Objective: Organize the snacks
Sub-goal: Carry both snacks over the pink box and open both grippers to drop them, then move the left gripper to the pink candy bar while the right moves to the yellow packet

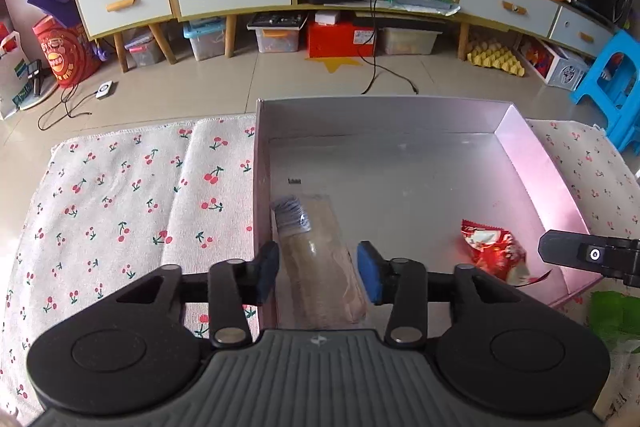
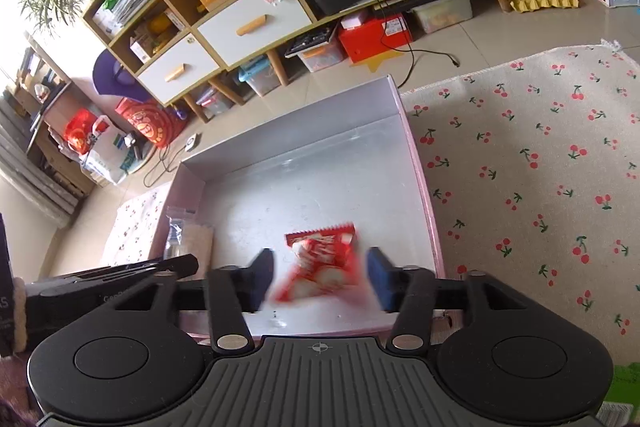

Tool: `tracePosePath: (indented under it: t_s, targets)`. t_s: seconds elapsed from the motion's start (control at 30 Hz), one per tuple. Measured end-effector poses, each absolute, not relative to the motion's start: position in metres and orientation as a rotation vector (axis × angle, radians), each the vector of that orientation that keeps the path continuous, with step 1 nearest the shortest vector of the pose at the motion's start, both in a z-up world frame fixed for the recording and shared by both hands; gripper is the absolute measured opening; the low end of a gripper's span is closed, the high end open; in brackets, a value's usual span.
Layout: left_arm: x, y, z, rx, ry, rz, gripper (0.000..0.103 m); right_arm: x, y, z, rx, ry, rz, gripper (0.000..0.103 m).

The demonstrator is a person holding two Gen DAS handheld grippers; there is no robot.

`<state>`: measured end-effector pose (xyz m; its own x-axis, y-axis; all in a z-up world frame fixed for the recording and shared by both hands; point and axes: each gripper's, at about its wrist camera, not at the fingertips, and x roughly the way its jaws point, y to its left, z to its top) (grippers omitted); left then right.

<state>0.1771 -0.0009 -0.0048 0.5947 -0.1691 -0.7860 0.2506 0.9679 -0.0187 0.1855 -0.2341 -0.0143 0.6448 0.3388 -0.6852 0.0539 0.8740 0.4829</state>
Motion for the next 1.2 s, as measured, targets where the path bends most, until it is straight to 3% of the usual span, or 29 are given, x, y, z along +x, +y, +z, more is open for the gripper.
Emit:
tracePosePath:
  t_s: [0.07, 0.13, 0.53, 0.9, 1.2]
  targets:
    - [0.172, -0.002, 0.002, 0.091, 0.885, -0.25, 0.054, 0.18, -0.235, -0.006, 0.495, 0.846, 0.164, 0.07]
    - [0.167, -0.002, 0.009, 0.088, 0.871, -0.242, 0.068, 0.176, -0.236, 0.001, 0.498, 0.846, 0.162, 0.071]
    - [0.128, 0.014, 0.027, 0.046, 0.859, -0.22, 0.092, 0.135, -0.235, 0.031, 0.453, 0.85, 0.155, 0.081]
    - [0.1, 0.038, 0.016, -0.006, 0.908, -0.194, 0.1, 0.103, -0.225, 0.021, 0.384, 0.886, 0.134, 0.091]
    - [0.091, 0.064, -0.002, -0.029, 0.964, -0.128, 0.098, 0.092, -0.213, -0.003, 0.289, 0.987, 0.088, 0.091]
